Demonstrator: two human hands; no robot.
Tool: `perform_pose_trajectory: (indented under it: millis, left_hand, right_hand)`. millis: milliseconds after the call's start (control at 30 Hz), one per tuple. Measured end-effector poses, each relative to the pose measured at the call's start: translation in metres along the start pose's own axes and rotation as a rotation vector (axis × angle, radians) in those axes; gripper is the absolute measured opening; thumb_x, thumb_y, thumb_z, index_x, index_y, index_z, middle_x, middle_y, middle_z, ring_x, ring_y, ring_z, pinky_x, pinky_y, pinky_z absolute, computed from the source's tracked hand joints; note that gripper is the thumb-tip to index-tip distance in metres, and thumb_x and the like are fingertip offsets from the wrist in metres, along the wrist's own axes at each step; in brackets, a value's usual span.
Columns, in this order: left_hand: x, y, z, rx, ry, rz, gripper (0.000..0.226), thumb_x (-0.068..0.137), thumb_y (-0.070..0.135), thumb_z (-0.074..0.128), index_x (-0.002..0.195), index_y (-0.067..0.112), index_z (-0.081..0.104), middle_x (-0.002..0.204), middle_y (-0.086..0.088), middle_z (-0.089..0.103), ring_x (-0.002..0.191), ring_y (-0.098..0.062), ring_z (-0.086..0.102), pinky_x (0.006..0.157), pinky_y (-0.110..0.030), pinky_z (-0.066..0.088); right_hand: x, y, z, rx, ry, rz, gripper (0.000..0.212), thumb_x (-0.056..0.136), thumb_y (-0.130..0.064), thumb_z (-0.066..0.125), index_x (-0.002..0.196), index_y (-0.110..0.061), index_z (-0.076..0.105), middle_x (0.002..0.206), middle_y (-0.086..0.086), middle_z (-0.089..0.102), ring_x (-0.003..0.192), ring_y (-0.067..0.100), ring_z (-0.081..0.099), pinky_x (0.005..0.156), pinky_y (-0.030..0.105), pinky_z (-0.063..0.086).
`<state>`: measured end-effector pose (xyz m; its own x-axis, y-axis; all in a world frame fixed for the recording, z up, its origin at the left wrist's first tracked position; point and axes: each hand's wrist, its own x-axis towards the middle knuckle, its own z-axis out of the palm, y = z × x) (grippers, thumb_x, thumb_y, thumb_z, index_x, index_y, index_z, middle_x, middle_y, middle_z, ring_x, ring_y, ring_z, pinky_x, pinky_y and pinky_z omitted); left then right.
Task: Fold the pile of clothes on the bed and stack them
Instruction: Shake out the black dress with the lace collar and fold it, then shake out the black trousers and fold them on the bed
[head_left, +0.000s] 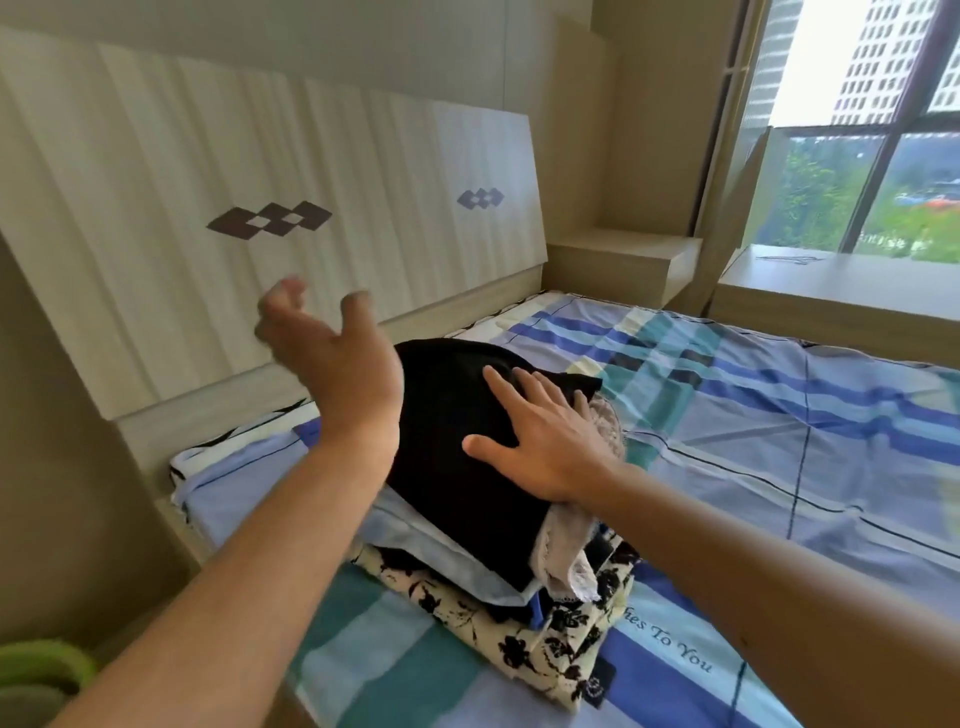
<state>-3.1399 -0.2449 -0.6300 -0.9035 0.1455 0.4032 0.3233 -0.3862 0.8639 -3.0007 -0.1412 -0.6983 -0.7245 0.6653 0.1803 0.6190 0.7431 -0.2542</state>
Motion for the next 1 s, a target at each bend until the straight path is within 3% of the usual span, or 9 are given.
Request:
perform_pose_trajectory:
  millis: [33, 100, 167, 233, 367, 633, 800, 1000]
  left_hand:
    - [0.012, 0.008, 0.016, 0.066, -0.193, 0.212, 0.041, 0.085, 0.028, 0.053, 0.123, 0.013, 0.050, 0.126, -0.002, 0.048, 0.119, -0.022, 0.048, 0.102, -0.038, 0.042]
    - [0.030, -0.004, 0.046, 0.446, -0.655, 0.488, 0.037, 0.092, 0.036, 0.051, 0.124, 0.018, 0.057, 0.128, 0.001, 0.057, 0.122, -0.020, 0.051, 0.106, -0.043, 0.040]
    - [0.043, -0.043, 0.059, 0.918, -1.040, 0.557, 0.051, 0.097, 0.054, 0.043, 0.141, 0.028, 0.049, 0.148, 0.004, 0.049, 0.138, -0.019, 0.040, 0.116, -0.046, 0.028]
    - [0.043, -0.079, 0.047, 1.161, -1.190, 0.504, 0.068, 0.094, 0.070, 0.030, 0.152, 0.036, 0.032, 0.159, 0.008, 0.033, 0.149, -0.017, 0.024, 0.120, -0.056, 0.013]
    - [0.032, -0.123, 0.024, 1.055, -1.094, 0.400, 0.089, 0.077, 0.086, 0.013, 0.153, 0.042, 0.022, 0.162, 0.010, 0.026, 0.151, -0.017, 0.018, 0.118, -0.061, 0.017]
    - [0.033, -0.110, 0.021, 1.089, -1.114, 0.497, 0.094, 0.077, 0.086, 0.015, 0.155, 0.035, 0.021, 0.162, 0.006, 0.026, 0.151, -0.019, 0.019, 0.119, -0.061, 0.014]
    - [0.038, -0.081, 0.035, 1.092, -1.098, 0.650, 0.103, 0.073, 0.094, 0.009, 0.148, 0.030, 0.037, 0.150, 0.001, 0.045, 0.141, -0.022, 0.036, 0.116, -0.057, 0.024]
    - [0.012, -0.051, 0.045, 1.036, -1.137, 0.726, 0.089, 0.080, 0.081, 0.018, 0.143, 0.024, 0.046, 0.146, 0.001, 0.050, 0.138, -0.020, 0.041, 0.117, -0.047, 0.025]
  right_hand:
    - [-0.002, 0.000, 0.002, 0.007, 0.027, -0.006, 0.090, 0.089, -0.077, 0.038, 0.158, -0.040, -0.007, 0.169, 0.001, 0.004, 0.155, 0.021, -0.003, 0.123, 0.058, 0.000]
    - [-0.007, 0.000, 0.004, 0.028, 0.088, -0.015, 0.097, 0.087, -0.078, 0.038, 0.158, -0.034, -0.011, 0.169, -0.002, 0.004, 0.155, 0.018, -0.002, 0.123, 0.057, 0.001]
    - [-0.011, 0.003, 0.004, 0.029, 0.116, 0.009, 0.101, 0.085, -0.083, 0.034, 0.159, -0.030, -0.011, 0.169, -0.004, 0.001, 0.155, 0.016, -0.006, 0.123, 0.058, -0.002]
    - [-0.013, 0.009, 0.005, 0.017, 0.093, 0.086, 0.105, 0.080, -0.090, 0.028, 0.159, -0.031, -0.006, 0.169, -0.005, -0.004, 0.154, 0.016, -0.013, 0.120, 0.061, -0.008]
    - [-0.022, 0.022, 0.020, 0.153, 0.039, 0.206, 0.109, 0.072, -0.096, 0.033, 0.158, -0.041, -0.005, 0.167, -0.011, -0.015, 0.152, 0.017, -0.020, 0.119, 0.066, -0.005]
    - [-0.032, 0.018, 0.024, 0.227, 0.066, 0.195, 0.108, 0.073, -0.093, 0.038, 0.157, -0.042, -0.006, 0.166, -0.012, -0.017, 0.152, 0.016, -0.021, 0.119, 0.065, -0.005]
    - [-0.033, 0.023, -0.007, 0.227, 0.185, 0.169, 0.102, 0.077, -0.089, 0.040, 0.158, -0.037, 0.008, 0.168, -0.007, 0.003, 0.155, 0.020, 0.003, 0.119, 0.066, -0.006]
    - [-0.047, 0.026, -0.028, 0.250, 0.261, 0.165, 0.087, 0.088, -0.078, 0.041, 0.157, -0.032, 0.017, 0.165, -0.007, 0.018, 0.151, 0.020, 0.023, 0.119, 0.065, -0.002]
